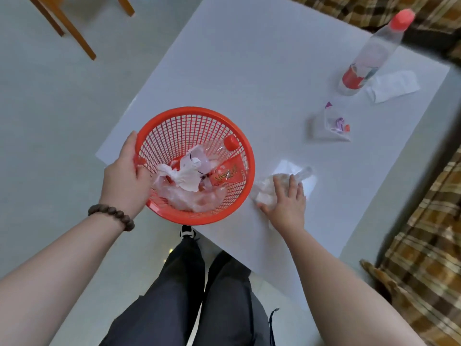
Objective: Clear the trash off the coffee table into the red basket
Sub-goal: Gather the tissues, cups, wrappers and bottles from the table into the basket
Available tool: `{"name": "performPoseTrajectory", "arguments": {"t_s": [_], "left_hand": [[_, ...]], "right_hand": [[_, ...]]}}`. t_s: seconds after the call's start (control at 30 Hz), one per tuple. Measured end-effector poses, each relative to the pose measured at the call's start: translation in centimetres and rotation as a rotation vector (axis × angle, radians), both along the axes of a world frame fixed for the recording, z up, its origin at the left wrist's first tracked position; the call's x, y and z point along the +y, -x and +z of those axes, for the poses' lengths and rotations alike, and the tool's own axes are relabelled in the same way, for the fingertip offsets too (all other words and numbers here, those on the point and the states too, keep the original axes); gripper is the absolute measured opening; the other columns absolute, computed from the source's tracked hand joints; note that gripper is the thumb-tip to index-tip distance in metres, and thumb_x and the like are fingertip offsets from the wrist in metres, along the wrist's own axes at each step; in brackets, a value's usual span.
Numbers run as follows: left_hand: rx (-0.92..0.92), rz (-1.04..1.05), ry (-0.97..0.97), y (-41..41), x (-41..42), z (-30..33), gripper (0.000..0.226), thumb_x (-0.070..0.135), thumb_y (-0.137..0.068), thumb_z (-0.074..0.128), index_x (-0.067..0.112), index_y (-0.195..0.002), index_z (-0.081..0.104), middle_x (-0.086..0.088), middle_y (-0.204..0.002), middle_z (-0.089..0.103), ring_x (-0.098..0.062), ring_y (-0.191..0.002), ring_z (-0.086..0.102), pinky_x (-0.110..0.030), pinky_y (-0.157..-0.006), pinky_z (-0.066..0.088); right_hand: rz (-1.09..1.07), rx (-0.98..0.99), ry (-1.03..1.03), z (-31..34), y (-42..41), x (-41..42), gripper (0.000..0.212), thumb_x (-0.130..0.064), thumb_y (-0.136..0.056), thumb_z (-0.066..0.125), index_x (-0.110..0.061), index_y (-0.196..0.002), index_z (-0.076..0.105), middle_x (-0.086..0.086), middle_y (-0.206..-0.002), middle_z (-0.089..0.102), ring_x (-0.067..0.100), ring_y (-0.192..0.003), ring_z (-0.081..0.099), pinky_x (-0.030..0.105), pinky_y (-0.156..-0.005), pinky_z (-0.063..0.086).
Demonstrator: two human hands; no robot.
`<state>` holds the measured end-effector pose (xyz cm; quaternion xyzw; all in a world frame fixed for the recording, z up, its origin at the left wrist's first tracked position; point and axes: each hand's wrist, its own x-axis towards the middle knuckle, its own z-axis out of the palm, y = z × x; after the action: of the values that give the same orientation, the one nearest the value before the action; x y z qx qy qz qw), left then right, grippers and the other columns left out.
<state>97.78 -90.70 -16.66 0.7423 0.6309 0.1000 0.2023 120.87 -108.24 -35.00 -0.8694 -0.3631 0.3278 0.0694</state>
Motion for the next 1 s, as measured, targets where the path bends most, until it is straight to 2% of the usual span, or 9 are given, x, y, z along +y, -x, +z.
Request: {"name": "performPoseTrajectory", "arguments": {"t_s": [0.07,0.1,0.2,0.3,0.43,0.53,0.63,0.8,1.0], "left_hand": [[0.016,-0.008,-0.010,0.0,0.0,-0.5,0.062,0.003,-0.086,0.042,0.023,-0.143,0.029,-0.015,-0.116,0.060,-0.022,-0.088,0.054,-0.028,-0.076,0.039],[0.025,-0.012,-0.015,0.0,-0.1,-0.6,0.062,0.003,-0.086,0.043,0.023,-0.143,0.029,-0.015,-0.115,0.060,-0.025,-0.089,0.055,-0.029,-0.075,0.039],[0.051,-0.031,-0.019,0.0,-0.1,-0.8,0.060,0.003,-0.088,0.043,0.022,-0.143,0.029,-0.017,-0.112,0.061,-0.025,-0.083,0.054,-0.031,-0.072,0.039],[0.054,-0.024,0.001,-0.2,-0.1,-0.3,0.061,0.002,-0.087,0.043,0.021,-0.143,0.028,-0.019,-0.105,0.062,-0.019,-0.075,0.046,-0.030,-0.070,0.038],[0.015,-0.036,0.019,-0.6,0.2,1.4,0.063,0.000,-0.084,0.041,0.021,-0.143,0.029,-0.019,-0.097,0.061,-0.023,-0.071,0.046,-0.031,-0.068,0.038],[-0.008,-0.046,0.054,-0.8,0.4,3.0,0.065,-0.001,-0.083,0.040,0.020,-0.143,0.027,-0.021,-0.093,0.060,-0.029,-0.071,0.050,-0.034,-0.066,0.041],[-0.016,-0.099,0.069,-0.7,0.3,4.6,0.065,0.000,-0.083,0.041,0.020,-0.143,0.025,-0.023,-0.095,0.061,-0.037,-0.080,0.057,-0.042,-0.071,0.048],[-0.069,-0.169,0.075,0.3,0.5,6.9,0.062,0.003,-0.088,0.038,0.022,-0.145,0.022,-0.020,-0.100,0.061,-0.034,-0.082,0.057,-0.039,-0.071,0.048],[-0.176,-0.216,0.081,1.2,0.1,9.4,0.065,0.004,-0.084,0.036,0.025,-0.144,0.022,-0.016,-0.090,0.061,-0.028,-0.073,0.054,-0.034,-0.064,0.044]], "right_hand": [[0.019,-0.017,0.036,-1.2,0.0,0.3,0.076,-0.053,-0.082,0.058,-0.035,-0.145,0.022,0.006,-0.158,0.005,0.036,-0.142,0.006,0.045,-0.116,0.012],[0.017,-0.053,0.043,-1.5,0.1,0.4,0.068,-0.045,-0.085,0.057,-0.032,-0.144,0.027,0.008,-0.156,0.012,0.038,-0.139,0.013,0.044,-0.113,0.018],[0.013,-0.182,0.011,-1.1,-0.2,0.8,0.043,-0.017,-0.086,0.051,-0.015,-0.129,0.043,0.015,-0.136,0.040,0.037,-0.112,0.039,0.041,-0.088,0.036],[-0.071,-0.067,-0.093,0.7,-1.4,1.2,0.025,-0.004,-0.086,0.043,-0.007,-0.110,0.050,0.016,-0.113,0.050,0.033,-0.098,0.042,0.038,-0.075,0.037],[-0.196,-0.001,-0.267,6.0,-2.6,1.4,0.010,0.000,-0.083,0.039,-0.008,-0.087,0.045,0.008,-0.092,0.047,0.031,-0.090,0.043,0.033,-0.063,0.034],[-0.239,-0.020,-0.430,11.5,-2.3,1.5,0.008,-0.001,-0.083,0.044,-0.009,-0.083,0.047,0.004,-0.085,0.046,0.029,-0.087,0.044,0.032,-0.063,0.031],[-0.256,-0.041,-0.563,17.3,-0.9,1.9,0.012,-0.001,-0.084,0.047,-0.009,-0.089,0.053,0.003,-0.089,0.050,0.025,-0.090,0.045,0.030,-0.067,0.030],[-0.232,-0.070,-0.792,25.6,3.8,3.8,0.023,0.003,-0.081,0.050,-0.005,-0.100,0.059,0.009,-0.096,0.056,0.023,-0.092,0.046,0.026,-0.072,0.031],[-0.095,-0.076,-0.797,28.7,10.4,6.8,0.014,-0.001,-0.080,0.051,-0.003,-0.093,0.056,0.014,-0.097,0.054,0.031,-0.092,0.048,0.038,-0.074,0.040]]}}
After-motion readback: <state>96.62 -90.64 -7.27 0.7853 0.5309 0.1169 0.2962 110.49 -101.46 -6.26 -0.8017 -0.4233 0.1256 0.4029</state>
